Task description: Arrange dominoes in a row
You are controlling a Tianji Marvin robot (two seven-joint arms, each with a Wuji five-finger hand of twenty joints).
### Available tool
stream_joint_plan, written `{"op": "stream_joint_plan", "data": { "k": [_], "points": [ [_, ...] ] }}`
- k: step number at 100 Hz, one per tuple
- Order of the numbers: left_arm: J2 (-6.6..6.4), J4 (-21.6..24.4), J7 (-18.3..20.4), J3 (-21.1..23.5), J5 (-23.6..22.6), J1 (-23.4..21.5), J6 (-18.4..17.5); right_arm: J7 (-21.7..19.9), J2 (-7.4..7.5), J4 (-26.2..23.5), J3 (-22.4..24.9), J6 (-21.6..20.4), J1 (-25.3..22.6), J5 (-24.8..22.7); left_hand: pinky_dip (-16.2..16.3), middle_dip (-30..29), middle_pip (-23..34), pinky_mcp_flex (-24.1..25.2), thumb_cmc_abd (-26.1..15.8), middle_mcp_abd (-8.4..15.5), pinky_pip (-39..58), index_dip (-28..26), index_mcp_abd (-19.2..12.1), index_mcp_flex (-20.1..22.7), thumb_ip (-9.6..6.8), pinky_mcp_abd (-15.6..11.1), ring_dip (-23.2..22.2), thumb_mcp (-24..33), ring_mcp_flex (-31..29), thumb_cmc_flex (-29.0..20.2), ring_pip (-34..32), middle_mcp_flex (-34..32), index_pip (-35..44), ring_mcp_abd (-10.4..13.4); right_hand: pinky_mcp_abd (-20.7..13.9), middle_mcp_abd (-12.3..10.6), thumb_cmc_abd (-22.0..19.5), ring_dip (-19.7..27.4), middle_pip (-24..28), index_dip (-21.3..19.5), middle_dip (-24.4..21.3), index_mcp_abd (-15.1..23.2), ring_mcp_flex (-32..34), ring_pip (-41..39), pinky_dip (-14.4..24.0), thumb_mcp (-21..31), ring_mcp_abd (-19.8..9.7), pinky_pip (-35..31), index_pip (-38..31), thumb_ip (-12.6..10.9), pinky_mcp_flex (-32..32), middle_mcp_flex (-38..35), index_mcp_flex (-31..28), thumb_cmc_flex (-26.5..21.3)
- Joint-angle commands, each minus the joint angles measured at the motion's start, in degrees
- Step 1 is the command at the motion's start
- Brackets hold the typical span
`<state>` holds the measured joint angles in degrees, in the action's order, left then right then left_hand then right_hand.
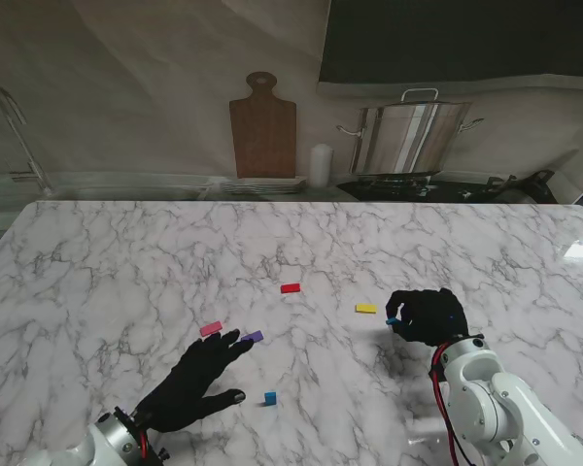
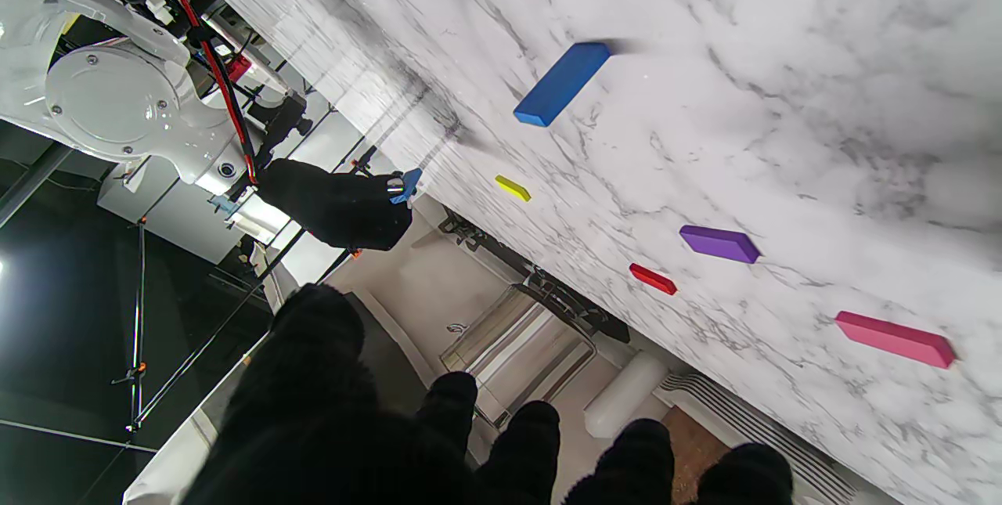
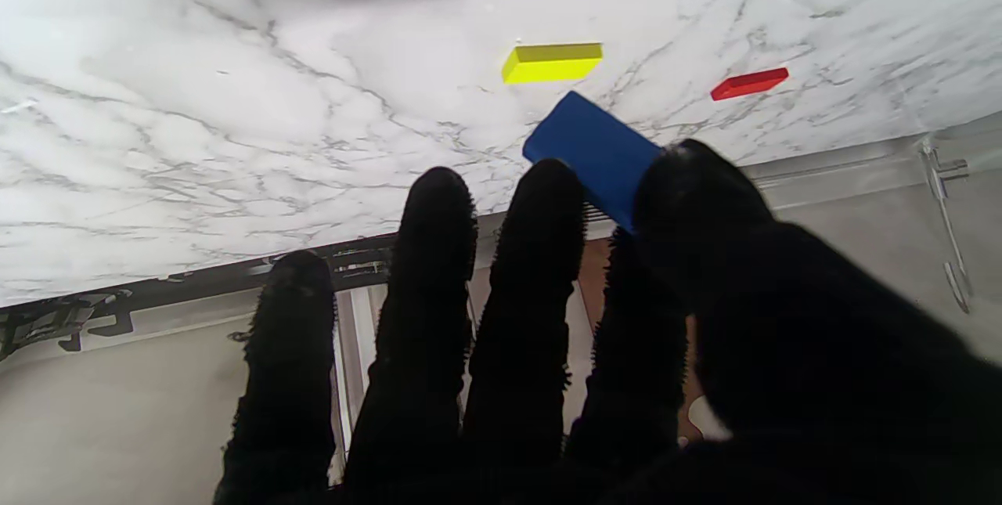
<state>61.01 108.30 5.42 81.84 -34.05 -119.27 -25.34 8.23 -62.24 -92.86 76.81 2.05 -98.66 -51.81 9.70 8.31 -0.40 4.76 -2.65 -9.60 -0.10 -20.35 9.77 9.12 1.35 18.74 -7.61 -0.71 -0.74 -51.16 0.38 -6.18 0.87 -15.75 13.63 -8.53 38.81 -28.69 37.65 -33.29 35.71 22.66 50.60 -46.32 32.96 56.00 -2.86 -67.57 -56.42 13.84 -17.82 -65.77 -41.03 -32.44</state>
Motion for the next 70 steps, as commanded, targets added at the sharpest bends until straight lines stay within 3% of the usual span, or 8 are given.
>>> {"op": "stream_joint_plan", "data": {
  "k": [1, 18, 34, 40, 49, 54, 59, 70],
  "points": [
    [0.01, -0.1, 0.7, -0.1, 0.1, -0.3, -0.2, -0.2, -0.38, -0.7, -0.5, -0.3, -0.6, 0.9, -0.6, -0.7, -0.6, -0.4, 0.7, 1.5, -0.3, -0.3, -1.0, -1.6, -0.97, -0.5, 1.3, -0.3, 0.7, -0.3, 0.6, 0.9, -0.9, 1.4, 1.8, -0.3, -3.5, 1.1, -3.7, -3.1, -3.1, 4.4, 2.7, 1.5, -0.9, 2.2, -1.5, 0.1, -4.4, -1.2, -0.6, -4.0, -1.4, -2.2],
    [0.03, 0.0, 0.7, 0.0, 0.1, -0.4, -0.3, 0.5, -0.86, -0.5, -1.5, -0.6, -0.8, 4.1, -0.7, -0.7, -0.6, -0.4, 0.8, 1.4, -0.3, -0.4, -1.0, -1.6, -0.97, -0.5, 1.3, -0.3, 0.7, -0.3, 0.6, 0.9, -0.9, 1.4, 2.4, 0.0, -3.4, 2.8, -9.2, -2.0, -10.5, 3.0, 7.7, 6.8, -2.4, 3.2, -1.5, -0.2, -5.3, -0.9, -2.6, -9.1, -2.0, -2.8],
    [0.03, 0.0, 0.6, 0.1, 0.0, -0.4, -0.4, 0.8, -1.28, -1.0, -3.0, 0.2, -1.3, 6.8, -0.7, -0.7, -0.6, -0.4, 0.7, 1.5, -0.3, -0.4, -1.0, -1.6, -0.98, -0.5, 1.3, -0.3, 0.7, -0.3, 0.6, 0.9, -0.9, 1.5, 2.1, 1.8, -3.6, 4.5, -9.8, -0.4, -15.1, -2.1, 10.7, 13.2, -3.6, 4.0, -1.5, -0.9, -7.2, -0.7, -3.8, -11.0, -1.4, -2.5],
    [0.03, 0.0, 0.6, 0.1, 0.0, -0.4, -0.4, 0.9, -1.43, -1.4, -3.6, 0.5, -1.5, 7.7, -0.7, -0.7, -0.6, -0.4, 0.7, 1.5, -0.3, -0.4, -1.0, -1.6, -0.97, -0.5, 1.3, -0.3, 0.7, -0.2, 0.6, 0.9, -0.9, 1.5, 2.3, 1.9, -3.5, 4.0, -8.1, -0.2, -13.8, -2.8, 9.7, 13.1, -3.6, 4.2, -0.6, -0.9, -7.5, -0.9, -2.6, -9.8, -1.2, -2.1],
    [0.03, 0.0, 0.7, 0.1, 0.0, -0.4, -0.4, 0.7, -1.6, -2.3, -4.5, 1.2, -2.0, 9.1, -0.7, -0.7, -0.6, -0.4, 0.7, 1.5, -0.3, -0.4, -1.0, -1.6, -0.97, -0.5, 1.3, -0.3, 0.7, -0.3, 0.6, 0.9, -0.9, 1.5, 1.2, 2.2, -3.6, -0.8, 0.3, 0.1, -2.9, -2.1, -0.2, 4.2, -1.5, 3.3, 0.8, -1.7, -8.0, -1.6, 1.3, 0.5, -0.4, -1.8],
    [0.02, 0.0, 0.7, 0.1, 0.0, -0.4, -0.4, 1.0, -1.71, -2.6, -5.1, 1.6, -2.2, 9.3, -0.7, -0.7, -0.6, -0.4, 0.7, 1.5, -0.3, -0.4, -1.0, -1.6, -0.97, -0.5, 1.3, -0.3, 0.7, -0.2, 0.6, 0.9, -0.9, 1.4, 0.7, 1.9, -3.6, -1.2, 2.2, 0.5, -0.1, -1.7, -3.3, 1.2, -0.5, 3.4, 0.7, -2.0, -8.4, -1.9, 2.0, 4.4, -0.1, -1.8],
    [0.02, 0.0, 0.7, 0.1, 0.0, -0.4, -0.4, 1.8, -1.87, -2.8, -5.7, 1.8, -2.3, 9.5, -0.7, -0.7, -0.6, -0.4, 0.7, 1.5, -0.3, -0.4, -0.9, -1.6, -0.97, -0.5, 1.3, -0.3, 0.7, -0.3, 0.6, 0.9, -0.9, 1.4, 0.9, 1.9, -3.0, -0.7, 1.8, 1.1, -1.0, -1.3, -2.7, 0.4, -0.2, 3.7, 0.8, -2.1, -8.7, -1.9, 1.3, 3.9, -0.3, -1.7],
    [0.02, 0.0, 0.7, 0.1, 0.1, -0.4, -0.4, 3.3, -2.34, -2.9, -7.3, 2.4, -2.2, 10.9, -0.7, -0.6, -0.5, -0.4, 0.7, 1.5, -0.3, -0.5, -0.8, -1.6, -0.97, -0.5, 1.3, -0.3, 0.7, -0.2, 0.6, 0.9, -0.9, 1.4, 2.6, 2.4, -1.8, 2.7, -3.8, 2.8, -8.1, -2.4, 5.4, 3.9, -1.0, 4.9, 1.1, -1.8, -9.4, -1.4, -3.0, -4.2, -1.8, -2.2]
  ]
}}
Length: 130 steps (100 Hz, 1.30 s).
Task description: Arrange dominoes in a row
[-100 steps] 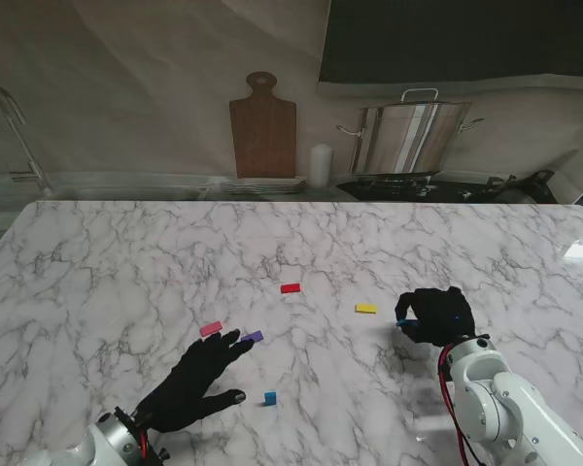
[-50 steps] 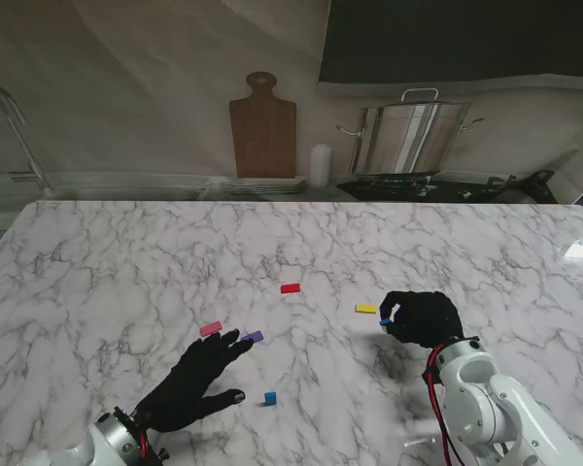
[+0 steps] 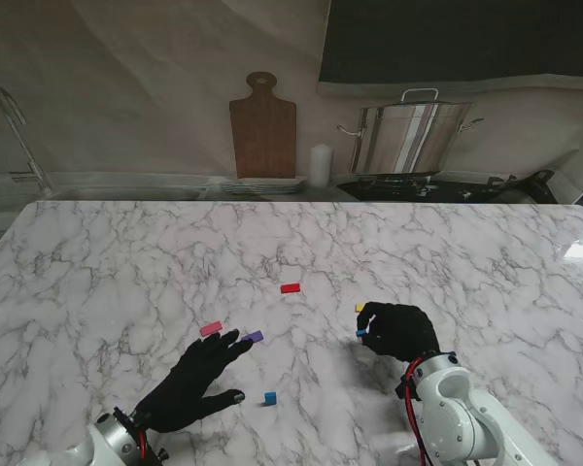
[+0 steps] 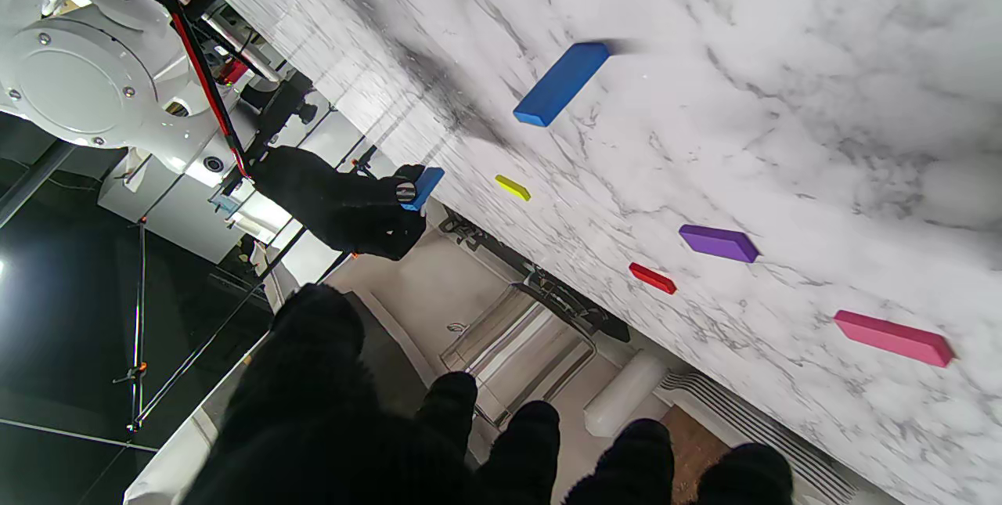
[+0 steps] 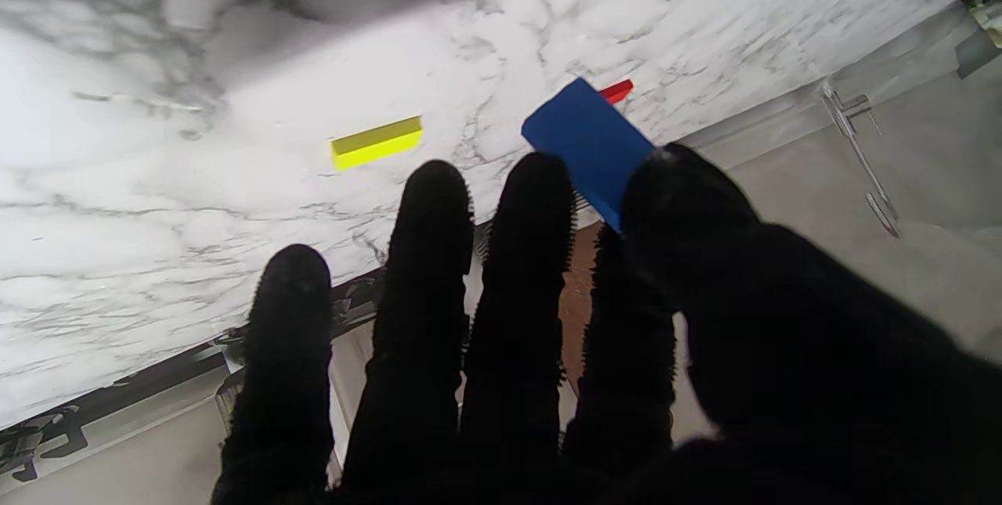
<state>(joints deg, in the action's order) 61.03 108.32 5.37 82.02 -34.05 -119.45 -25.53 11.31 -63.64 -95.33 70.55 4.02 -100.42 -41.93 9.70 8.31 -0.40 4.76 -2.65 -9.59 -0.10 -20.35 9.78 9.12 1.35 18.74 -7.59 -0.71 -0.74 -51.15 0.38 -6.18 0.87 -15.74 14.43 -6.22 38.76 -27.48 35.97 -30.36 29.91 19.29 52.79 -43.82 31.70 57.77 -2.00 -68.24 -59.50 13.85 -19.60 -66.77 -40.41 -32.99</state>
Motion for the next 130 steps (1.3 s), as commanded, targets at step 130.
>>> {"op": "stream_joint_plan", "data": {
  "k": [130],
  "points": [
    [0.07, 0.2, 0.6, 0.7, -0.1, -0.8, -0.7, 13.5, -7.32, 10.4, -24.9, 6.3, 8.8, 12.5, -0.8, -0.5, -0.5, -0.4, 0.7, 1.6, -0.4, -0.9, -0.6, -1.6, -0.98, -0.5, 1.3, -0.3, 0.7, -0.1, 0.6, 0.9, -0.6, 1.5, -1.7, 0.5, 1.0, -1.4, 11.3, 6.2, 7.2, 3.8, -10.5, -5.5, 3.2, -0.6, 0.5, -4.4, -5.2, 0.0, 4.0, 13.7, -5.2, -0.3]
  ]
}}
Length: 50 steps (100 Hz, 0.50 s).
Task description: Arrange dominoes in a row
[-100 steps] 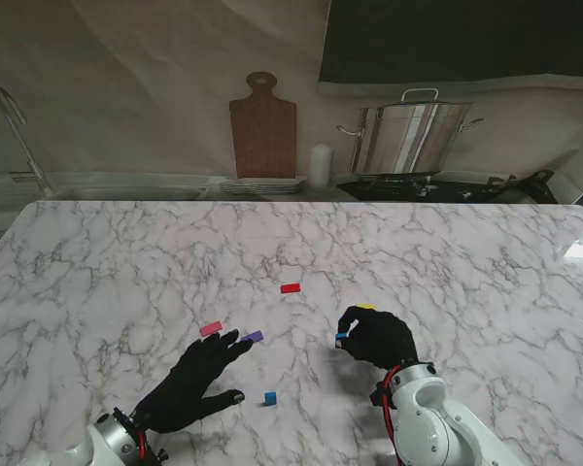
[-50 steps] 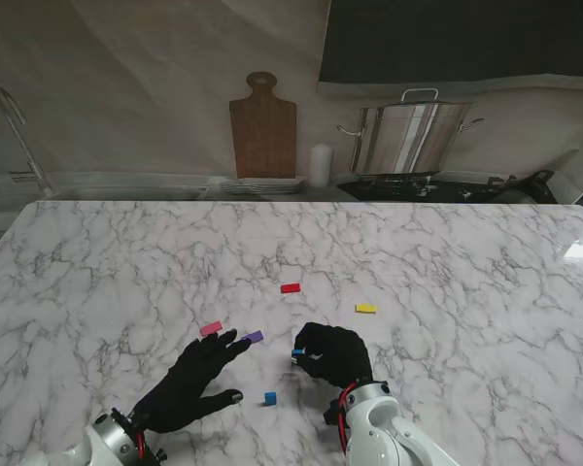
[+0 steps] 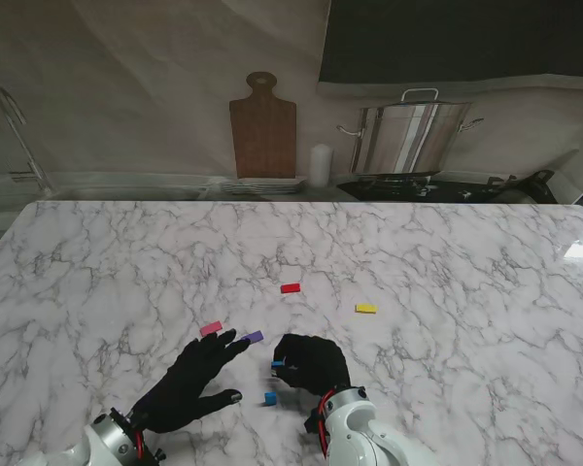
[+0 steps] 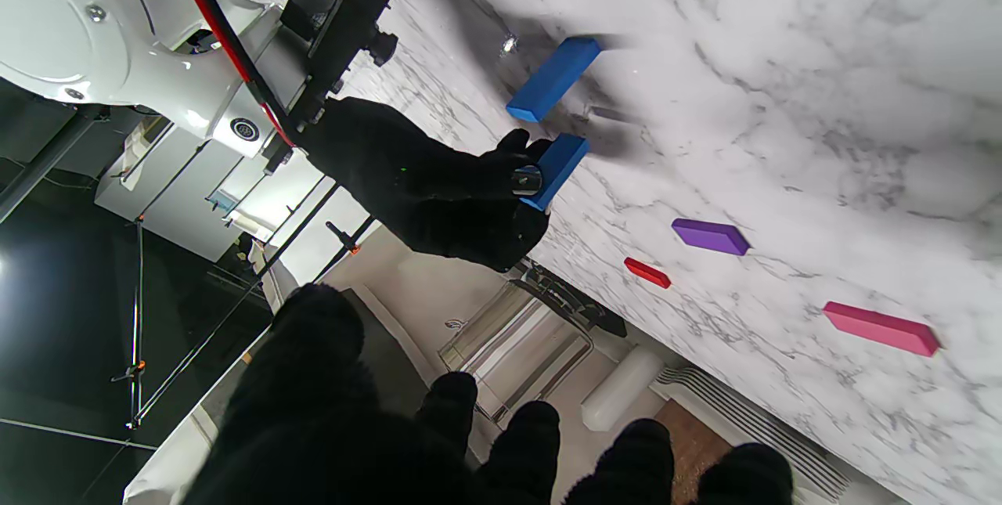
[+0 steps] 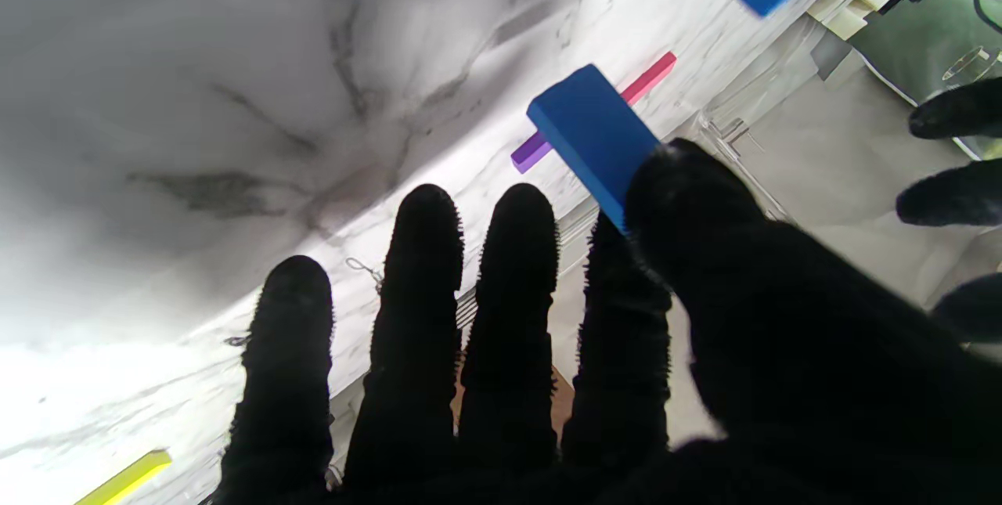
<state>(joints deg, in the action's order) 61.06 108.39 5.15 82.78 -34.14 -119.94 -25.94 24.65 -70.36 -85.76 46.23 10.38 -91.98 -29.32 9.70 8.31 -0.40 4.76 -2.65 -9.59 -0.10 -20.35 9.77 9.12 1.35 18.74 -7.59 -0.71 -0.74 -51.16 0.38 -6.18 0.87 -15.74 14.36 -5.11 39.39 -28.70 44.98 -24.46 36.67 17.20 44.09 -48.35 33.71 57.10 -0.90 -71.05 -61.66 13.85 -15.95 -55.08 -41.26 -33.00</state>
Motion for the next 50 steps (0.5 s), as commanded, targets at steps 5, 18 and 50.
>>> {"op": "stream_joint_plan", "data": {
  "k": [5, 18, 50],
  "points": [
    [0.03, 0.2, 0.8, 0.0, 0.0, -0.3, -0.3, 0.3, -0.69, 1.3, -0.9, -0.1, 0.6, -0.2, -0.8, -0.5, -0.5, -0.4, 0.6, 1.6, -0.4, -0.9, -0.5, -1.6, -0.99, -0.5, 1.3, -0.3, 0.7, -0.2, 0.6, 0.9, -0.6, 1.5, -1.7, -0.6, 0.5, -0.2, 2.3, 0.5, 0.5, 6.2, -2.0, -0.9, 1.2, -0.1, -0.6, -1.5, -2.9, 0.1, 0.5, 2.2, -4.6, -0.2],
    [0.01, 0.1, 0.9, -0.1, 0.0, -0.3, -0.3, 0.6, -0.89, 2.2, -1.6, 0.3, 1.1, -0.3, -0.8, -0.5, -0.5, -0.4, 0.7, 1.6, -0.4, -0.9, -0.6, -1.6, -0.97, -0.5, 1.3, -0.3, 0.7, -0.1, 0.6, 0.9, -0.6, 1.4, -1.9, -0.5, 0.6, -0.2, 2.7, 0.8, 0.8, 6.9, -2.6, -1.1, 1.2, -0.4, -0.6, -1.4, -2.3, 0.3, 0.9, 3.0, -5.1, -0.2],
    [-0.02, 0.1, 1.0, -0.2, 0.1, -0.2, -0.2, 0.0, -0.76, 3.0, -2.3, 0.9, 1.7, -0.8, -0.9, -0.5, -0.5, -0.4, 0.6, 1.6, -0.4, -0.9, -0.5, -1.6, -0.98, -0.5, 1.3, -0.3, 0.7, -0.1, 0.6, 0.9, -0.5, 1.5, -1.9, -0.3, 0.8, -0.4, 3.2, 0.9, 1.1, 7.9, -3.2, -1.5, 1.4, -0.9, -0.5, -1.4, -1.6, 0.5, 1.3, 3.7, -5.6, -0.2]
  ]
}}
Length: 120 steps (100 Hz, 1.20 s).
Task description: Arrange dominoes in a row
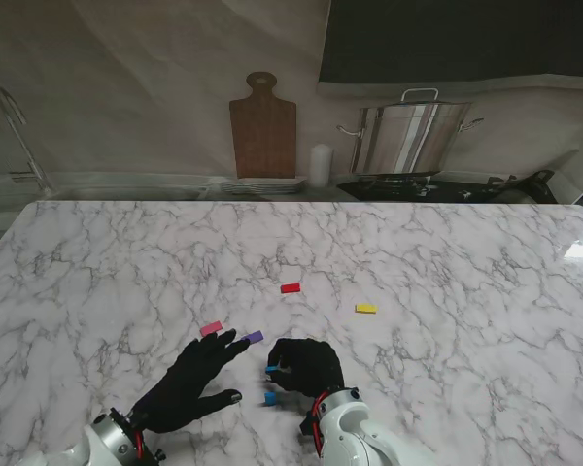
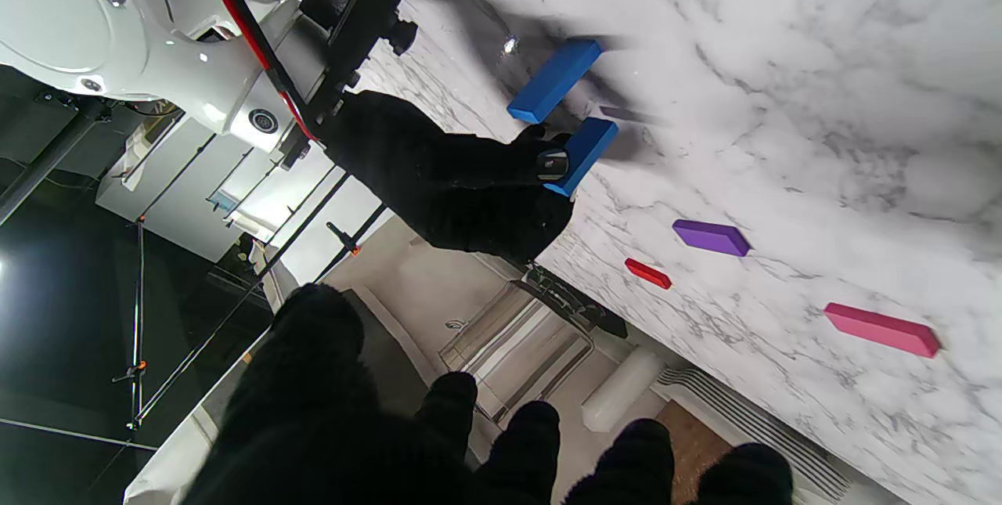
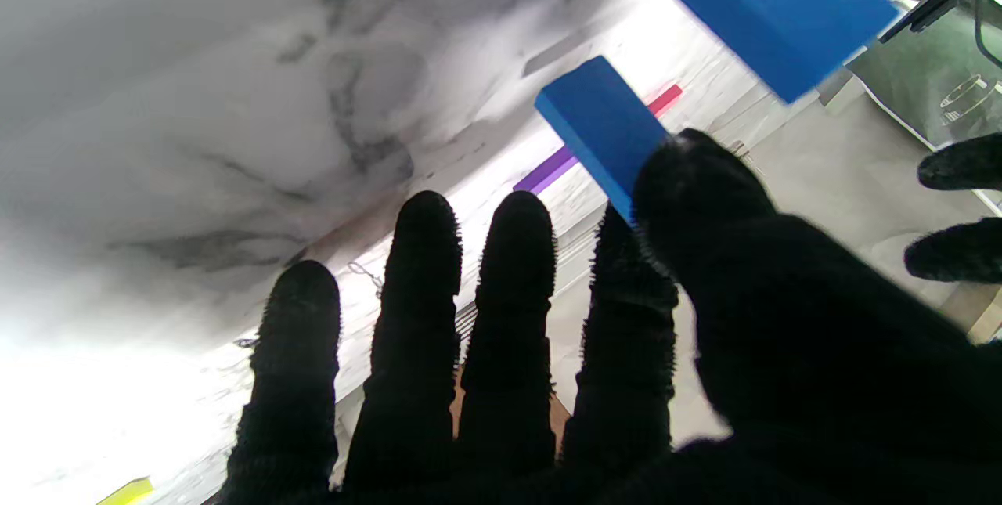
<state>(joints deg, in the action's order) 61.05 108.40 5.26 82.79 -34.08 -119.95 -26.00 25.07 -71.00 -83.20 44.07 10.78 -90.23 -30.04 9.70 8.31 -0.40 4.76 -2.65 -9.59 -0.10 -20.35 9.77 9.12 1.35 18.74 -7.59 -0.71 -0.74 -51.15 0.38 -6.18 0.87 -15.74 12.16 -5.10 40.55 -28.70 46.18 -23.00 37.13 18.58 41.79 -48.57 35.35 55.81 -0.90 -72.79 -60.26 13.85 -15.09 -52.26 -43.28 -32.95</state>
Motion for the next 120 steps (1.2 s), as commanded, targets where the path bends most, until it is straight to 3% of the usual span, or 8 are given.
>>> {"op": "stream_joint_plan", "data": {
  "k": [1, 120],
  "points": [
    [0.0, 0.0, 0.9, -0.2, 0.0, -0.1, -0.1, -0.4, -0.12, 0.5, -0.2, 0.5, 0.0, -0.1, -0.9, -0.5, -0.5, -0.4, 0.6, 1.5, -0.4, -0.9, -0.5, -1.6, -0.98, -0.5, 1.3, -0.3, 0.7, -0.2, 0.6, 0.9, -0.5, 1.5, 0.3, -0.3, -0.3, -0.4, 2.0, -0.6, 0.6, 6.5, -1.0, -1.2, -0.3, 0.4, -0.5, 0.4, -3.0, 0.4, 0.4, 0.9, -3.6, -0.3],
    [0.01, 0.1, 0.8, -0.2, 0.0, -0.1, -0.1, -2.4, 0.6, -0.1, -1.1, 3.9, 0.4, -2.4, -0.9, -0.4, -0.5, -0.4, 0.6, 1.5, -0.3, -0.9, -0.6, -1.6, -0.97, -0.5, 1.2, -0.3, 0.7, -0.1, 0.6, 0.9, -0.5, 1.5, 0.1, 0.3, 0.0, -0.4, 1.6, -1.9, 0.9, 6.9, -2.5, -1.1, 0.1, -0.5, -0.2, 0.8, -0.8, 0.3, 1.5, 2.5, -3.5, -0.5]
  ]
}}
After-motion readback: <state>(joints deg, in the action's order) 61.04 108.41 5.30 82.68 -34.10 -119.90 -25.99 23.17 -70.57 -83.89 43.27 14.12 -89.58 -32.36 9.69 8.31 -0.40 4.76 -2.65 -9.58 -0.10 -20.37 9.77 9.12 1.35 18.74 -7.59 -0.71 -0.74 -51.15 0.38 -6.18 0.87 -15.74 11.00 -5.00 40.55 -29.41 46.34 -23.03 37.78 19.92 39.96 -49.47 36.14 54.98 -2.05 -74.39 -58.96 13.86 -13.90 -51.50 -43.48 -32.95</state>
